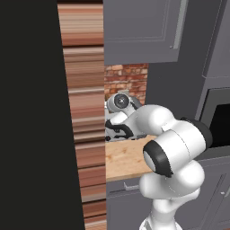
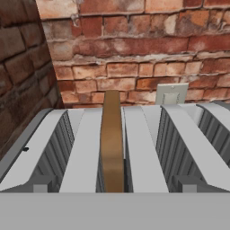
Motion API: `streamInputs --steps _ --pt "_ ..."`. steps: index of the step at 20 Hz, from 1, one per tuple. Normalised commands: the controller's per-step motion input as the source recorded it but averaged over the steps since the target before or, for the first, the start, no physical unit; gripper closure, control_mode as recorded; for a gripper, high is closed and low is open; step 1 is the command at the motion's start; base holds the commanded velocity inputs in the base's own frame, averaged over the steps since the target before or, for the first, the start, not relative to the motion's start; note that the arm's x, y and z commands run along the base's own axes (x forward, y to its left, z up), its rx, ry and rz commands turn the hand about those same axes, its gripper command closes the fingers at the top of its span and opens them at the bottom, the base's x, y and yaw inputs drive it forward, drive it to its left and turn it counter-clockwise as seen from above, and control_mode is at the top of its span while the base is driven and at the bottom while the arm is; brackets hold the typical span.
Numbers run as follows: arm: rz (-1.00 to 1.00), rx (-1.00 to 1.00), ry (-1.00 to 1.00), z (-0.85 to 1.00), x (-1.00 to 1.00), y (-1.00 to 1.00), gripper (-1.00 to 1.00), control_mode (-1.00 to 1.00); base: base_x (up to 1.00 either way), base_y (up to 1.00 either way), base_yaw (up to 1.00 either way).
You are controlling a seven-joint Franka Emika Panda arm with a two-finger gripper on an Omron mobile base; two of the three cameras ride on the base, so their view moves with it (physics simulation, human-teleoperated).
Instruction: Start the toaster. Once the lever pops up, take the bread to the plate on the dining counter.
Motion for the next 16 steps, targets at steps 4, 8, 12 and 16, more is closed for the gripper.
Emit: streamInputs --steps 4,8,12,16 --pt "0.0 0.0 0.0 0.0 0.0 0.0 -1.0 -1.0 0.0 0.0 0.0" --pt "0.0 0.0 0.0 0.0 0.0 0.0 -1.0 -1.0 0.0 0.0 0.0" --pt "0.0 0.0 0.0 0.0 0.0 0.0 -1.0 -1.0 0.0 0.0 0.0" --pt "0.0 0.0 0.0 0.0 0.0 0.0 -1.0 -1.0 0.0 0.0 0.0"
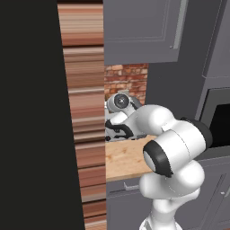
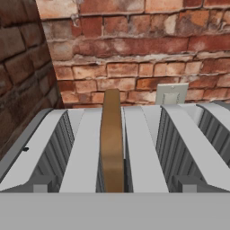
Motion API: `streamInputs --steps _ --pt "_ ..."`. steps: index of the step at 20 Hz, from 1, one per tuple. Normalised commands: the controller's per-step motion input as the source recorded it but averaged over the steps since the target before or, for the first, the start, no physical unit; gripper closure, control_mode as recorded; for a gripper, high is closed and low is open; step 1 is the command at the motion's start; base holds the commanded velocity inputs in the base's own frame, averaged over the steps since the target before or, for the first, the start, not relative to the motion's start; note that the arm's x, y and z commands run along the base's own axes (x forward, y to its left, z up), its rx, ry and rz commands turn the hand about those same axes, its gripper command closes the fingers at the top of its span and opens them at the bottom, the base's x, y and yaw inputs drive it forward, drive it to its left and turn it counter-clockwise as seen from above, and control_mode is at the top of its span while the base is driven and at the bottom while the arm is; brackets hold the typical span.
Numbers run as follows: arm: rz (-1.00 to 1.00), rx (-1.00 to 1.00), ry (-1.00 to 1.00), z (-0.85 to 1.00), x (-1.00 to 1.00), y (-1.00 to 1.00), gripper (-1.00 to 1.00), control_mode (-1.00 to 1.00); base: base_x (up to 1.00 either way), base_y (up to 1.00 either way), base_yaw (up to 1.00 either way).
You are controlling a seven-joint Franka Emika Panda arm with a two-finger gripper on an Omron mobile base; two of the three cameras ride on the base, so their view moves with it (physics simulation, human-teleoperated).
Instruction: Start the toaster. Once the lever pops up, take the bread to the plate on the dining counter.
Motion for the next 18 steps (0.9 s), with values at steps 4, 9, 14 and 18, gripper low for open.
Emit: streamInputs --steps 4,9,14,18 --pt "0.0 0.0 0.0 0.0 0.0 0.0 -1.0 -1.0 0.0 0.0 0.0" --pt "0.0 0.0 0.0 0.0 0.0 0.0 -1.0 -1.0 0.0 0.0 0.0" --pt "0.0 0.0 0.0 0.0 0.0 0.0 -1.0 -1.0 0.0 0.0 0.0" --pt "0.0 0.0 0.0 0.0 0.0 0.0 -1.0 -1.0 0.0 0.0 0.0"
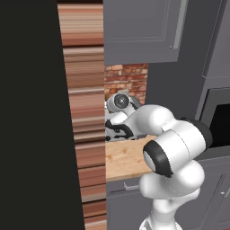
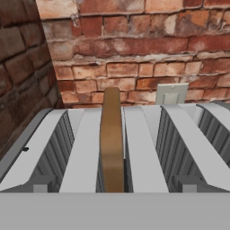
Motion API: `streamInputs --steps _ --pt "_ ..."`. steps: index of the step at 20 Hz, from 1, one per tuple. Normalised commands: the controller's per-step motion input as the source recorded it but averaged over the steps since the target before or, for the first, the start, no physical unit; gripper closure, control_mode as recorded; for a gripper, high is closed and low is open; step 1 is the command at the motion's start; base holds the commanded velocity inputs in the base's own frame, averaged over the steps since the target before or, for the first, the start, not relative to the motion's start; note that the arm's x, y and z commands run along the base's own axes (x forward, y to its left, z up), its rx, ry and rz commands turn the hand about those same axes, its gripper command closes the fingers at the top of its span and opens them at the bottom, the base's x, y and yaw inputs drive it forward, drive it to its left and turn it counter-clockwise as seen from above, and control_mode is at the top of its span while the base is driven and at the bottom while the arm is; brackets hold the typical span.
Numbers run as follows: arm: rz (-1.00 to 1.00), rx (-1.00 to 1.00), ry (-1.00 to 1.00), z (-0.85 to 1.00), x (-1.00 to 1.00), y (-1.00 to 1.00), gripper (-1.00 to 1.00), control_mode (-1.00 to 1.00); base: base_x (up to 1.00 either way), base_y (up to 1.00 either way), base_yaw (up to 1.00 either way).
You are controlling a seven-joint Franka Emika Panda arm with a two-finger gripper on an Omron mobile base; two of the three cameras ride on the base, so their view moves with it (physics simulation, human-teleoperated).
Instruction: Start the toaster. Once the lever pops up, take the bread to the plate on the dining counter.
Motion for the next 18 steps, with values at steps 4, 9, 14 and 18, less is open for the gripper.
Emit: streamInputs --steps 4,9,14,18 --pt "0.0 0.0 0.0 0.0 0.0 0.0 -1.0 -1.0 0.0 0.0 0.0" --pt "0.0 0.0 0.0 0.0 0.0 0.0 -1.0 -1.0 0.0 0.0 0.0" --pt "0.0 0.0 0.0 0.0 0.0 0.0 -1.0 -1.0 0.0 0.0 0.0" --pt "0.0 0.0 0.0 0.0 0.0 0.0 -1.0 -1.0 0.0 0.0 0.0"
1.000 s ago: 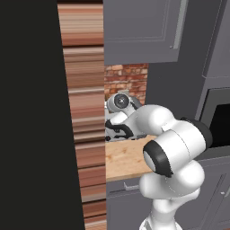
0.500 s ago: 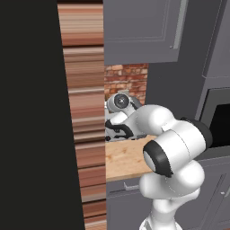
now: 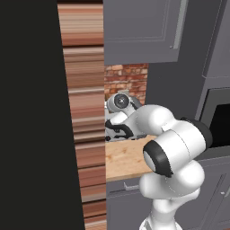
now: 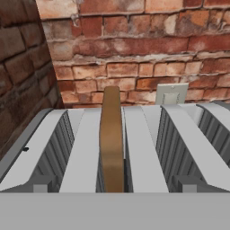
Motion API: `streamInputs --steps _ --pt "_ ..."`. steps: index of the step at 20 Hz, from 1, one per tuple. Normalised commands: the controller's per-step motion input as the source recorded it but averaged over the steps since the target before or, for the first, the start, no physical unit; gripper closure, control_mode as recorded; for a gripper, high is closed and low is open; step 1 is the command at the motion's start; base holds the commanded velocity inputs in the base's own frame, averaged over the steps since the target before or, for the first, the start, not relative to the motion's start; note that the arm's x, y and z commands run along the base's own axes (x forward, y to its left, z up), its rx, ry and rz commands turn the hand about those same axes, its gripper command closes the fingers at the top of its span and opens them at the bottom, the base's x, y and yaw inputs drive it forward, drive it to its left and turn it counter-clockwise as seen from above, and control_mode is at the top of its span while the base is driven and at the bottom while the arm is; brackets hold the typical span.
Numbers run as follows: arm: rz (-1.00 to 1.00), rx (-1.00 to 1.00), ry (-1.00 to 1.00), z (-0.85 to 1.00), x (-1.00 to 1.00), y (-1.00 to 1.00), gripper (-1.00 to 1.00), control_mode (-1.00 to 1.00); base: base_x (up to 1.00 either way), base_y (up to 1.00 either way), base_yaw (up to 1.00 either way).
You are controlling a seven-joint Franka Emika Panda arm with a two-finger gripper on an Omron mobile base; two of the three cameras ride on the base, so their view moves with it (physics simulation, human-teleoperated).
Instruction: Start the toaster. Once the lever pops up, take the bread to the plate on the dining counter.
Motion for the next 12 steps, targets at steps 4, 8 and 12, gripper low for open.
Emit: streamInputs --steps 4,8,12 --pt "0.0 0.0 0.0 0.0 0.0 0.0 -1.0 -1.0 0.0 0.0 0.0" --pt "0.0 0.0 0.0 0.0 0.0 0.0 -1.0 -1.0 0.0 0.0 0.0" --pt "0.0 0.0 0.0 0.0 0.0 0.0 -1.0 -1.0 0.0 0.0 0.0"
